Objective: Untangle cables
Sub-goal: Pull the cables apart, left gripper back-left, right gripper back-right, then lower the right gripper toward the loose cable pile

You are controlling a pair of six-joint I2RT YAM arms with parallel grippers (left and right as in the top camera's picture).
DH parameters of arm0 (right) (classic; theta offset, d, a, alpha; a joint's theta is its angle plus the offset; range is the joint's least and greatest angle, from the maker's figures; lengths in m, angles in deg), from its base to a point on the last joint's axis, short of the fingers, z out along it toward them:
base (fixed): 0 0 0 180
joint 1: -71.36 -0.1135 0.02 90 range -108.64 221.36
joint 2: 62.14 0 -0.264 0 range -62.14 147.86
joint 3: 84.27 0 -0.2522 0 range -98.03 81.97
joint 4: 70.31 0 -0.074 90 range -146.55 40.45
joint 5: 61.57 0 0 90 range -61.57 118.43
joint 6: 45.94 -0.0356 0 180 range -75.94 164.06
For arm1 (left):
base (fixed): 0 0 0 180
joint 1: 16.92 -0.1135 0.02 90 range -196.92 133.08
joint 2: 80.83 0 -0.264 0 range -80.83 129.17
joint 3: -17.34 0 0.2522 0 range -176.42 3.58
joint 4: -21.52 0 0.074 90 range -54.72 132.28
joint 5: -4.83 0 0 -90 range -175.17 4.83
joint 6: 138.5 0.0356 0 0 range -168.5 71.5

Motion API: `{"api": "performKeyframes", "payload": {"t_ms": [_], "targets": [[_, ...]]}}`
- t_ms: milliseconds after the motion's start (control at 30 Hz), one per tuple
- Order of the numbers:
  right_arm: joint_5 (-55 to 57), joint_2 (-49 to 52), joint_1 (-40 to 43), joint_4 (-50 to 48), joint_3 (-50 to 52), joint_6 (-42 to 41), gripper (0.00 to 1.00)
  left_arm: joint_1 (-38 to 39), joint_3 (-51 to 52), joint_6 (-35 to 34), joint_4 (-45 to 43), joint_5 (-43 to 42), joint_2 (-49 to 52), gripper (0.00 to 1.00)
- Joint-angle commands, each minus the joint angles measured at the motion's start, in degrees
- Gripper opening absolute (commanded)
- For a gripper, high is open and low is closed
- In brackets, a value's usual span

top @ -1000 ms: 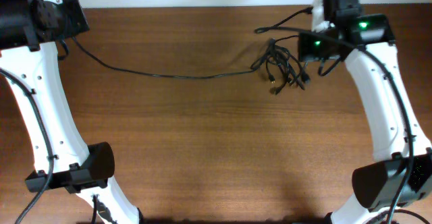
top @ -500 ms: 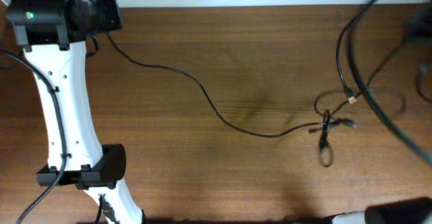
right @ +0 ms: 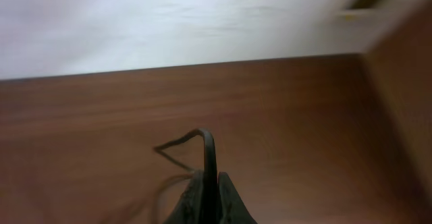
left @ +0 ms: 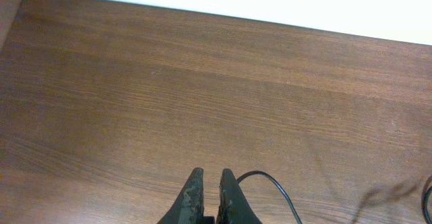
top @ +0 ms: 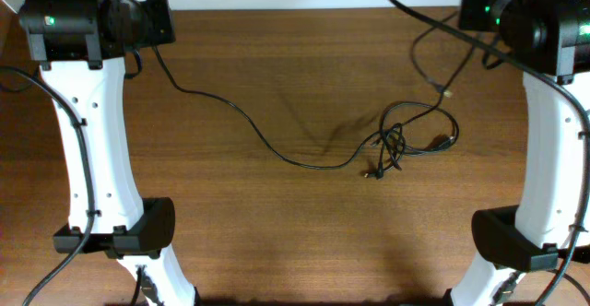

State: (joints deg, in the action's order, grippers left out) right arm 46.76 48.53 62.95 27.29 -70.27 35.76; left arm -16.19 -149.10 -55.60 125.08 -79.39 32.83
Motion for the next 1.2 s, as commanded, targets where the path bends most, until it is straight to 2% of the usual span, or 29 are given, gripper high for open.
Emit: {"api": "performKeyframes", "payload": {"t_ms": [0, 67, 233, 333, 400, 600, 733, 867, 1067, 1167], "targets": [[2.4, -0.7, 10.1, 1.95, -1.05, -2.97, 0.04, 0.02, -0.26, 0.74, -0.11, -0.42, -0.85, 0.0], [-5.42, -4.15, 13.77, 1.2, -1.09, -2.95, 0.04, 0.02, -0.26, 0.72, -0.15, -0.42, -0.85, 0.0], [-8.9, -18.05, 10.25, -1.25, -5.97, -2.21, 0.04, -0.11, -0.26, 1.36, -0.28, -0.37, -0.85, 0.0], [-12.15, -20.13, 10.23, -1.55, -5.86, -1.4, 0.04, -0.13, -0.26, 1.36, -0.33, -0.39, -0.85, 0.0], [-12.15, -17.4, 10.23, -0.7, -5.81, -0.94, 0.04, -0.13, -0.26, 1.36, -0.31, -0.39, -0.85, 0.0], [-12.5, 2.25, 8.35, 8.9, -5.81, -0.81, 0.04, -0.13, -0.26, 1.36, -0.31, -0.42, -0.85, 0.0], [-2.01, 3.43, 11.28, 7.74, -6.12, -4.24, 0.04, -0.13, -0.26, 1.36, -0.2, -0.42, -0.85, 0.0], [-7.02, 2.29, 20.55, -1.7, -6.29, -4.22, 0.04, -0.07, -0.26, 1.33, -0.13, -0.44, -0.85, 0.0], [-7.08, 3.02, 20.92, -19.41, -6.21, -1.66, 0.04, 0.04, -0.04, 1.36, 0.48, -1.57, -0.85, 0.0], [1.86, 5.35, 20.92, -22.51, -5.79, -0.11, 0.04, 0.59, -0.04, 1.36, 0.28, -2.14, -0.85, 0.0]]}}
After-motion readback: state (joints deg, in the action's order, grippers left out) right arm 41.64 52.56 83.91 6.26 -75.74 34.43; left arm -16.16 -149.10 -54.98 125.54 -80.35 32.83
